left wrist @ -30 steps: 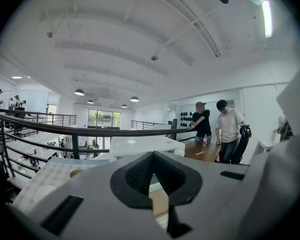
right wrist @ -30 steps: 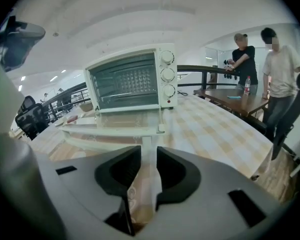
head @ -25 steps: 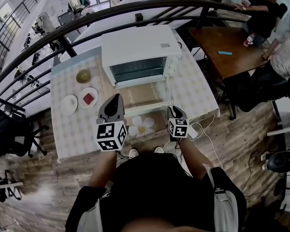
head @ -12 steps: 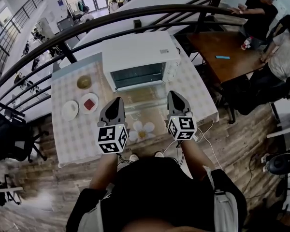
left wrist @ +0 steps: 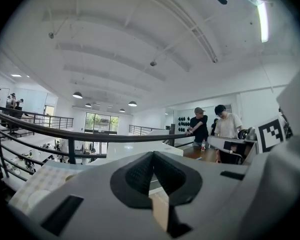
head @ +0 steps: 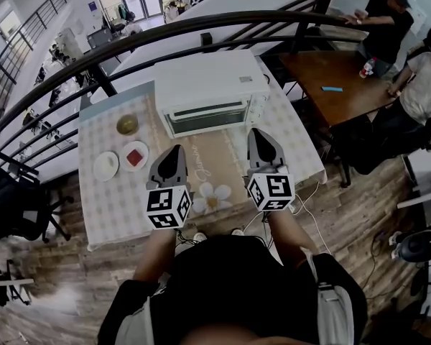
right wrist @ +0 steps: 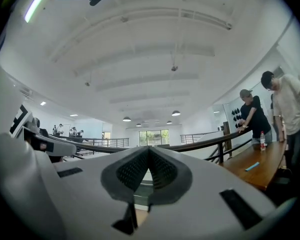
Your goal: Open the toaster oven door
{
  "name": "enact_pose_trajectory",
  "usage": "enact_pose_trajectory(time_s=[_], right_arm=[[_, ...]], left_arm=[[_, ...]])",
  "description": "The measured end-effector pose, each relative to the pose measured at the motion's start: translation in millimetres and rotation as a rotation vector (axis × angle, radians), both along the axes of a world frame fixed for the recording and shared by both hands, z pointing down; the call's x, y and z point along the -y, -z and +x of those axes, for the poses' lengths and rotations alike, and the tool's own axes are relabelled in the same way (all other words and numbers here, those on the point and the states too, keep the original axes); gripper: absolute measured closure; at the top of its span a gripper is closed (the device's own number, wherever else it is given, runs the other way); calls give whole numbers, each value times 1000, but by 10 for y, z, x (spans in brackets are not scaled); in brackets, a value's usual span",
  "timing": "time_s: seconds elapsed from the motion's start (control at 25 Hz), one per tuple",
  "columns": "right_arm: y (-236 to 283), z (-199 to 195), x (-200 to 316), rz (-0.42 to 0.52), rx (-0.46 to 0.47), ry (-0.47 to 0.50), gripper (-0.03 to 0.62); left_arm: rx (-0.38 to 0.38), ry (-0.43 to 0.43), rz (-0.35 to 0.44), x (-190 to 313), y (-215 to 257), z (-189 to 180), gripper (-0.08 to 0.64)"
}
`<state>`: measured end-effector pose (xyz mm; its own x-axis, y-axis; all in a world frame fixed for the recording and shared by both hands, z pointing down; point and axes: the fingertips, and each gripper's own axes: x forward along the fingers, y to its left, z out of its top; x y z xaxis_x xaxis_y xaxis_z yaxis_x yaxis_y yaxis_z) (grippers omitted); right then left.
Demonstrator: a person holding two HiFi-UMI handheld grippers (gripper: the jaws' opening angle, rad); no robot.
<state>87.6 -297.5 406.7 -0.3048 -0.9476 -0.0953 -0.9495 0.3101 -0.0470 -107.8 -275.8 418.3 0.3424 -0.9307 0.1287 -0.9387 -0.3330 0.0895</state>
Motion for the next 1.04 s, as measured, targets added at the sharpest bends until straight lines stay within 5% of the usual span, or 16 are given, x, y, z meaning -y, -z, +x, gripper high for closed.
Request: enact_pose_trajectory(time_s=[1.04], right_arm=[[0,-85,-82,-7,13,22,591]], left_arm=[[5,0,12,-89,32,-63,546]])
